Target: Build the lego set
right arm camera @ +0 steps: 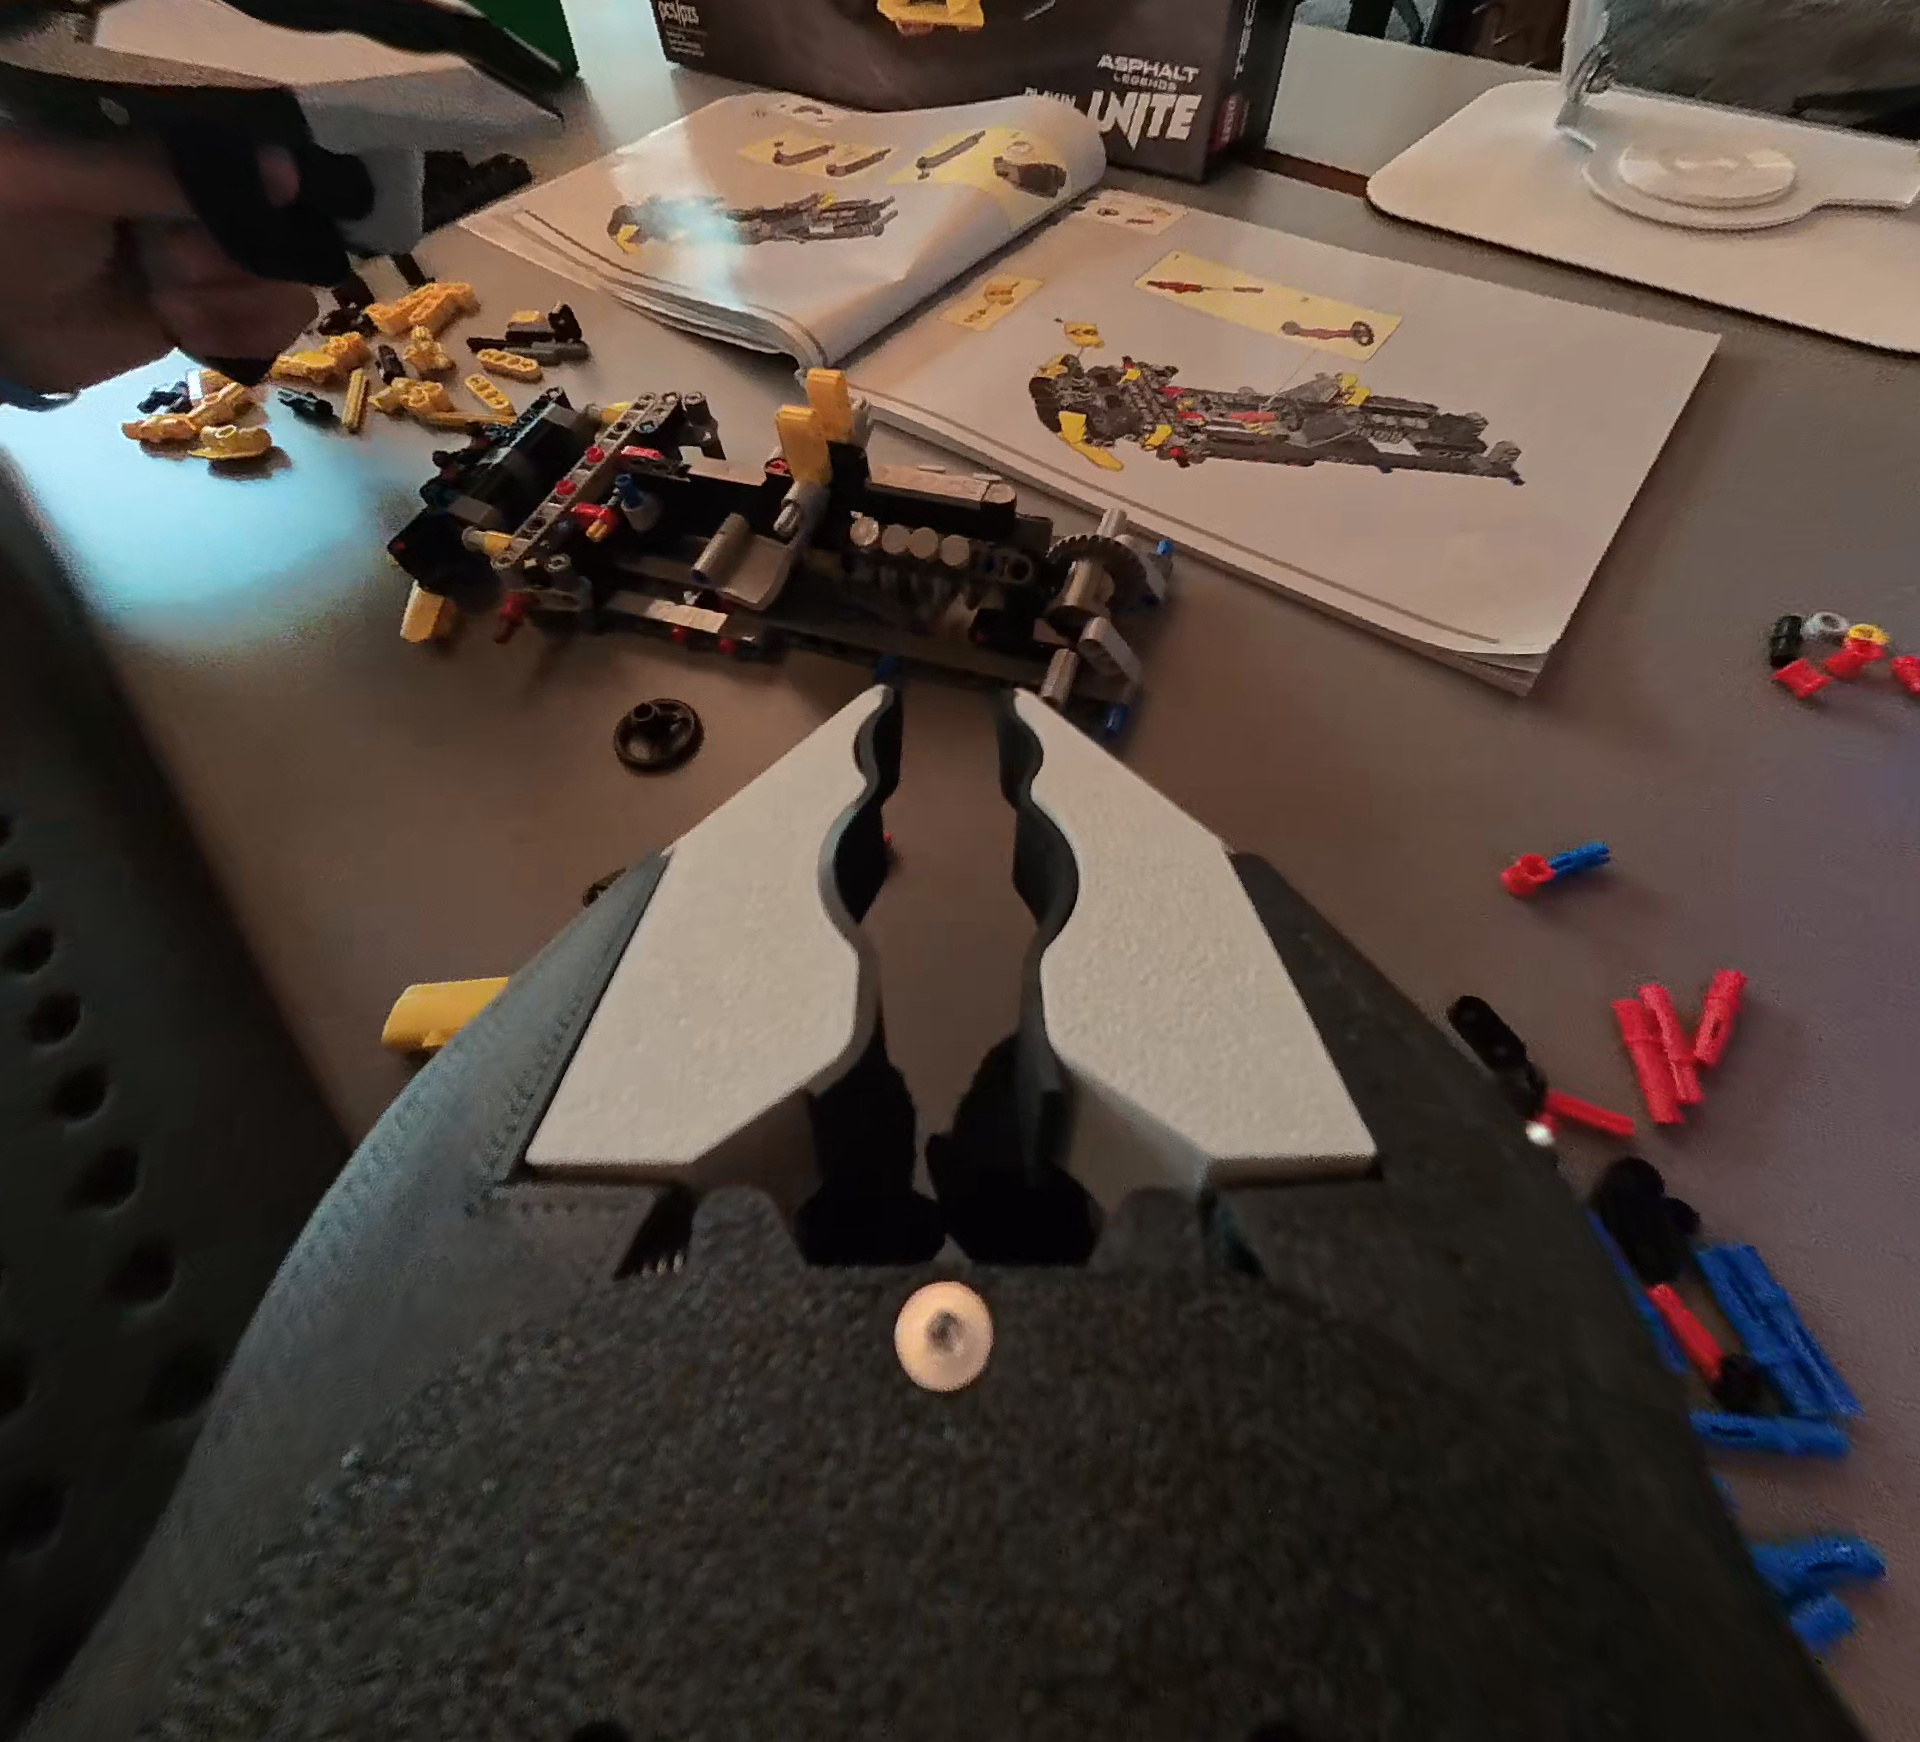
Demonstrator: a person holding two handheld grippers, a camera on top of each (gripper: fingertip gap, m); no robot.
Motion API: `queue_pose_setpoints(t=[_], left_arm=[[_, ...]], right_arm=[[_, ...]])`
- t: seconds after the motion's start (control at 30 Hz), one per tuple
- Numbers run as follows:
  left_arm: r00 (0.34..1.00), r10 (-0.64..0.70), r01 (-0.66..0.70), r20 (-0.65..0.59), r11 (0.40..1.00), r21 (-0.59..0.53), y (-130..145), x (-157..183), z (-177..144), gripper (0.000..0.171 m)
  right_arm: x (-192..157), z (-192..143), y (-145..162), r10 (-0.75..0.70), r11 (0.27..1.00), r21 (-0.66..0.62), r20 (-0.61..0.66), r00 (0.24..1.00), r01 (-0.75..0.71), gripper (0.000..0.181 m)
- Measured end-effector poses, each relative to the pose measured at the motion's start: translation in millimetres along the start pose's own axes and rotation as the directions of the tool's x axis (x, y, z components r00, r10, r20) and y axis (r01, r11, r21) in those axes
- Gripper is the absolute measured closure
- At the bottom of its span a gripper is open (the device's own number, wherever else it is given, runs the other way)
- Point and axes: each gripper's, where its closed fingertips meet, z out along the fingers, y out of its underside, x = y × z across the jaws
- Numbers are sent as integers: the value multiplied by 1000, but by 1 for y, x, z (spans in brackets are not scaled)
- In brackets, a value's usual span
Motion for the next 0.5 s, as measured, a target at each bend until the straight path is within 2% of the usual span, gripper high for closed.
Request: queue_pose_setpoints(t=[0.2, 0.5], left_arm=[[1000, -22, 23, -16, 999, 30, -5, -1, -1, 150], [1000, -3, 3, -16, 1000, 4, 0, 2, 0, 150]], right_arm=[[-1, 1, 2, 0, 1000, -12, 5, 1000, 0, 164], [-5, 3, 5, 3, 1000, -29, 25, 1000, -3, 163]])
